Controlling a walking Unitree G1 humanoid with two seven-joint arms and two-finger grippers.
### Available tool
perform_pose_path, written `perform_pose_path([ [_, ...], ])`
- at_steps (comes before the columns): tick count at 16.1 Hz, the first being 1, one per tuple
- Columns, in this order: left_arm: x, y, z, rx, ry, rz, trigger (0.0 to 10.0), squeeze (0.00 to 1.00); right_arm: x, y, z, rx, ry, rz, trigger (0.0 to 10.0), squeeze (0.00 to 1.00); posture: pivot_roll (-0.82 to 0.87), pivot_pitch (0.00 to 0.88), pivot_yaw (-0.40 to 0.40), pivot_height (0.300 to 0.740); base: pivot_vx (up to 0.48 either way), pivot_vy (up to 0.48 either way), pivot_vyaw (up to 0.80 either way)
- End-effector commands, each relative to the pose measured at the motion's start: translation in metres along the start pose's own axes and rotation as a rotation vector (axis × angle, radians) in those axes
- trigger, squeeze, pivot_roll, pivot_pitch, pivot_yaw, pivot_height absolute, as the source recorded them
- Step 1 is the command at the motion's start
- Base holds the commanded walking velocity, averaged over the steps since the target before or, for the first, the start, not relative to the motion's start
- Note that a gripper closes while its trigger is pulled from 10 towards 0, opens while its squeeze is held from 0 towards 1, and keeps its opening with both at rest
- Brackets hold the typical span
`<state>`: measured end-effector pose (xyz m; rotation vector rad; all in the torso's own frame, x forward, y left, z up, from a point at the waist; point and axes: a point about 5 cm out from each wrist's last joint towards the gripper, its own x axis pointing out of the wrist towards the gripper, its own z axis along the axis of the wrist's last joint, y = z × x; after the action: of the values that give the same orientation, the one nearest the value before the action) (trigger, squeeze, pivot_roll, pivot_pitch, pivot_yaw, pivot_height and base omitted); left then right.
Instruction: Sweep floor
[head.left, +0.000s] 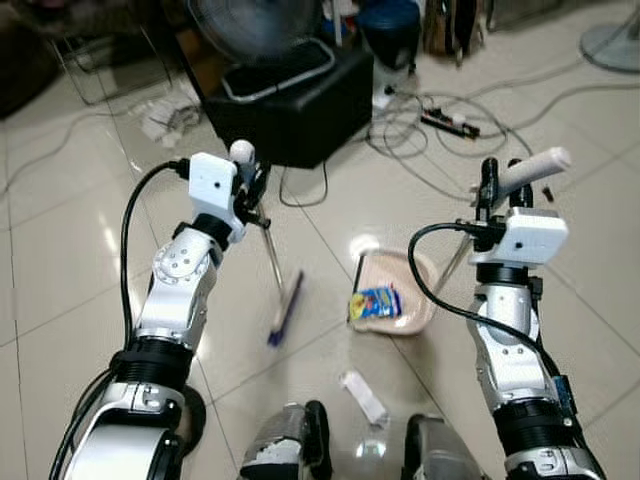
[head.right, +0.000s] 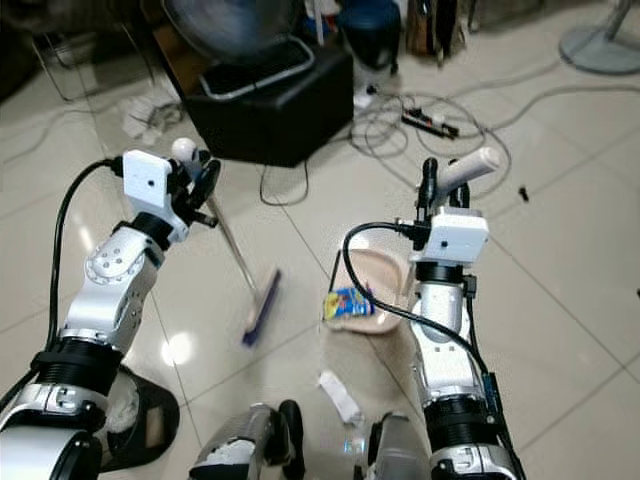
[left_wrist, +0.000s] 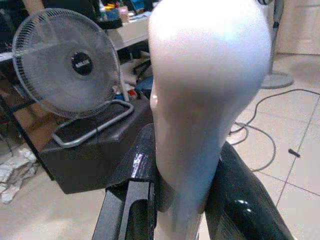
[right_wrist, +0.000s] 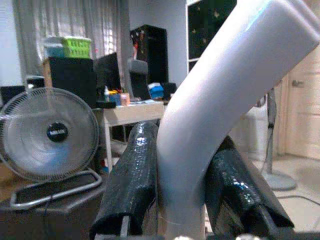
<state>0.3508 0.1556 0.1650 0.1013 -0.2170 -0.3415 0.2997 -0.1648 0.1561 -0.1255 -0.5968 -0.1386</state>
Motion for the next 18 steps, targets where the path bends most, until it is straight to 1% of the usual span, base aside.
perform_pose_path([
  [1,-0.002,0.005,0.004,0.011,-0.029,0.016,10.0,0.00,0.001,0.004,0.005,0.022,-0.024,0.006,10.0,0.00,0.04,0.103,0.139,0.740,0.000,0.000,0.00],
  [14,-0.002,0.005,0.004,0.011,-0.029,0.016,10.0,0.00,0.001,0.004,0.005,0.022,-0.024,0.006,10.0,0.00,0.04,0.103,0.139,0.740,0.000,0.000,0.00],
  [15,-0.025,0.005,-0.021,0.036,0.026,0.047,10.0,0.00,0.031,-0.008,0.039,0.141,-0.043,-0.049,10.0,0.00,-0.05,0.012,0.106,0.740,0.000,0.000,0.00],
  [16,-0.058,0.000,-0.041,0.036,0.088,0.065,10.0,0.00,0.054,-0.015,0.080,0.303,-0.070,-0.032,10.0,0.00,-0.06,0.013,0.107,0.740,0.000,0.000,0.00],
  [17,-0.064,-0.002,-0.044,0.034,0.098,0.064,10.0,0.00,0.057,-0.016,0.086,0.333,-0.073,-0.021,10.0,0.00,-0.05,0.016,0.110,0.740,0.000,0.000,0.00],
  [18,-0.064,-0.003,-0.043,0.034,0.095,0.057,10.0,0.00,0.056,-0.016,0.083,0.325,-0.064,-0.024,10.0,0.00,-0.05,0.021,0.111,0.740,0.000,0.000,0.00],
])
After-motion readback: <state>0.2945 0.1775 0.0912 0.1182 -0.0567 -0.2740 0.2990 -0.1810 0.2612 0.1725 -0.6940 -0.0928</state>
